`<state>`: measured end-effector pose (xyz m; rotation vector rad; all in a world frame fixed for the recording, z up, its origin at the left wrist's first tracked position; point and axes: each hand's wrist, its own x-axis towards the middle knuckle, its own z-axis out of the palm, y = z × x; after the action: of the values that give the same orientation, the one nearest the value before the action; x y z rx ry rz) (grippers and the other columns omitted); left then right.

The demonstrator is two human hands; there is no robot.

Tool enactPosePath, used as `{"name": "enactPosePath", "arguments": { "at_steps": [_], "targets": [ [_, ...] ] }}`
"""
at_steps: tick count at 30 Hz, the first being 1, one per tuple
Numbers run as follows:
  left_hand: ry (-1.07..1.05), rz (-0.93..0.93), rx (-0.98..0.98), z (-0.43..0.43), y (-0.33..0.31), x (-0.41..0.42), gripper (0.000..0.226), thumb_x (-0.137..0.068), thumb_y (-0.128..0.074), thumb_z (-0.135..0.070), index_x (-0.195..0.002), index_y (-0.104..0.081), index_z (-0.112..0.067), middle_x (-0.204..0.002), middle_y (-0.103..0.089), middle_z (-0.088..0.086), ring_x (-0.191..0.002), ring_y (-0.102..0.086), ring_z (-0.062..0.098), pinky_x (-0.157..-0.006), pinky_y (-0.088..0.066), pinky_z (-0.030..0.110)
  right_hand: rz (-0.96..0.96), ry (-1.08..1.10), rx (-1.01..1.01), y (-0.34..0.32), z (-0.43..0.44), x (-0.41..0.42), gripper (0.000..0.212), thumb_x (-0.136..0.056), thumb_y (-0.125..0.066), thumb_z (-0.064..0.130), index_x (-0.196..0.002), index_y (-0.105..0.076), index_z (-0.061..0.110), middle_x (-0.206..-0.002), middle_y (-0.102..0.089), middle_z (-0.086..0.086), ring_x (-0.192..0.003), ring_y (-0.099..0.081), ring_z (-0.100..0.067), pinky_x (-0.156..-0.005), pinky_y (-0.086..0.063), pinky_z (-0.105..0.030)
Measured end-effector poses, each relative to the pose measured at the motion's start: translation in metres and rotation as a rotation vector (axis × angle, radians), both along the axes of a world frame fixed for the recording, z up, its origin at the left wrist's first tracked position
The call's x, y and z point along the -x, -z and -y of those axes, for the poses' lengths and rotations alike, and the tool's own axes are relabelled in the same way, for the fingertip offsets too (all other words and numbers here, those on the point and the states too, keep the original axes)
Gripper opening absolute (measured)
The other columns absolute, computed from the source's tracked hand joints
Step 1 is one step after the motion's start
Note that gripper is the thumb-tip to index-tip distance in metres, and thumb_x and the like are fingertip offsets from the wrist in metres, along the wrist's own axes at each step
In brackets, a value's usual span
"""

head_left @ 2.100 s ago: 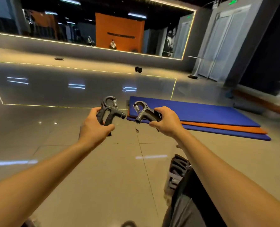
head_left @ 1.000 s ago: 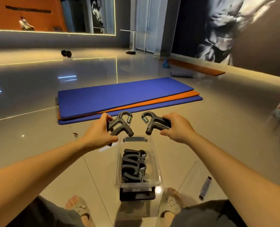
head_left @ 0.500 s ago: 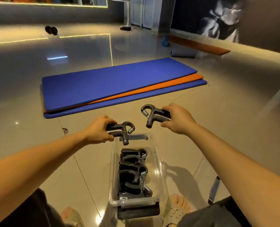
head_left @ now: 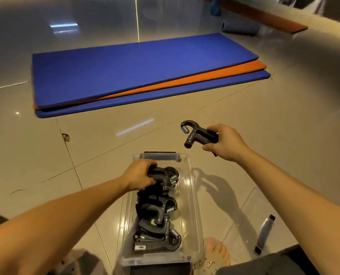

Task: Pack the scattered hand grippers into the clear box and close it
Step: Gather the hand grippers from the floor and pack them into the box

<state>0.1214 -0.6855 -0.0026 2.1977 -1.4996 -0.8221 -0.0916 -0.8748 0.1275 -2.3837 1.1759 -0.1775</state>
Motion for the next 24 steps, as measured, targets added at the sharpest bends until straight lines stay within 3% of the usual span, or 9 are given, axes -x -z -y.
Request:
{"name": "enactPosePath", "arguments": {
  "at_steps": [3,6,9,14,17,24],
  "targets": [
    [-0.052,-0.047,-0.012,0.007,0.022,0.006,0.052,-0.074,-0.079,-0.017,-0.112,-0.045,-0.028,-0.105,-0.062,-0.004,-0.094,-0.063,0.016,-0.085,-0.058,0.039,-0.009,-0.001,-0.052,0.011,0.012,-0.007,0.039,-0.077,-0.084,0.025,-0.112,-0.068,0.018,-0.085,-0.066,0.005,-0.068,-0.065,-0.013,-0.067,-0.057,-0.036],
    [-0.082,-0.031,-0.023,0.017,0.034,0.007,0.048,-0.072,-0.078,-0.014,-0.103,-0.044,-0.028,-0.098,-0.063,-0.002,-0.089,-0.063,0.016,-0.081,-0.059,0.042,-0.001,-0.003,-0.12,0.019,0.018,-0.015,0.038,-0.077,-0.083,0.024,-0.112,-0.069,0.019,-0.091,-0.072,-0.005,-0.074,-0.069,-0.019,-0.076,-0.06,-0.047],
    [-0.096,0.028,-0.017,0.023,0.043,0.008,0.047,-0.069,-0.078,-0.017,-0.1,-0.044,-0.03,-0.098,-0.061,-0.003,-0.092,-0.058,0.018,-0.082,-0.056,0.042,0.009,-0.024,-0.144,0.023,0.02,-0.021,0.04,-0.077,-0.083,0.024,-0.113,-0.069,0.02,-0.091,-0.072,-0.004,-0.074,-0.07,-0.02,-0.077,-0.06,-0.045],
    [-0.081,0.21,-0.024,0.018,0.061,0.01,0.057,-0.066,-0.08,-0.029,-0.107,-0.042,-0.034,-0.113,-0.056,-0.003,-0.108,-0.046,0.023,-0.098,-0.044,0.037,0.014,-0.035,-0.163,0.026,0.021,-0.026,0.039,-0.077,-0.083,0.022,-0.113,-0.069,0.018,-0.091,-0.072,-0.006,-0.076,-0.071,-0.024,-0.078,-0.06,-0.047],
    [-0.085,0.307,-0.013,0.017,0.063,0.01,0.058,-0.068,-0.078,-0.027,-0.113,-0.042,-0.033,-0.113,-0.053,-0.001,-0.107,-0.045,0.023,-0.099,-0.042,0.036,0.015,-0.025,-0.159,0.027,0.021,-0.028,0.04,-0.077,-0.083,0.02,-0.114,-0.068,0.016,-0.095,-0.073,-0.009,-0.081,-0.071,-0.026,-0.081,-0.059,-0.047],
    [-0.042,0.449,-0.042,0.018,0.064,0.014,0.056,-0.07,-0.074,-0.018,-0.118,-0.045,-0.027,-0.106,-0.052,0.001,-0.1,-0.046,0.02,-0.091,-0.04,0.031,-0.04,-0.044,-0.137,0.027,0.024,-0.021,0.03,-0.079,-0.081,0.023,-0.107,-0.069,0.022,-0.082,-0.071,-0.002,-0.069,-0.07,-0.021,-0.072,-0.059,-0.04]
  ]
}}
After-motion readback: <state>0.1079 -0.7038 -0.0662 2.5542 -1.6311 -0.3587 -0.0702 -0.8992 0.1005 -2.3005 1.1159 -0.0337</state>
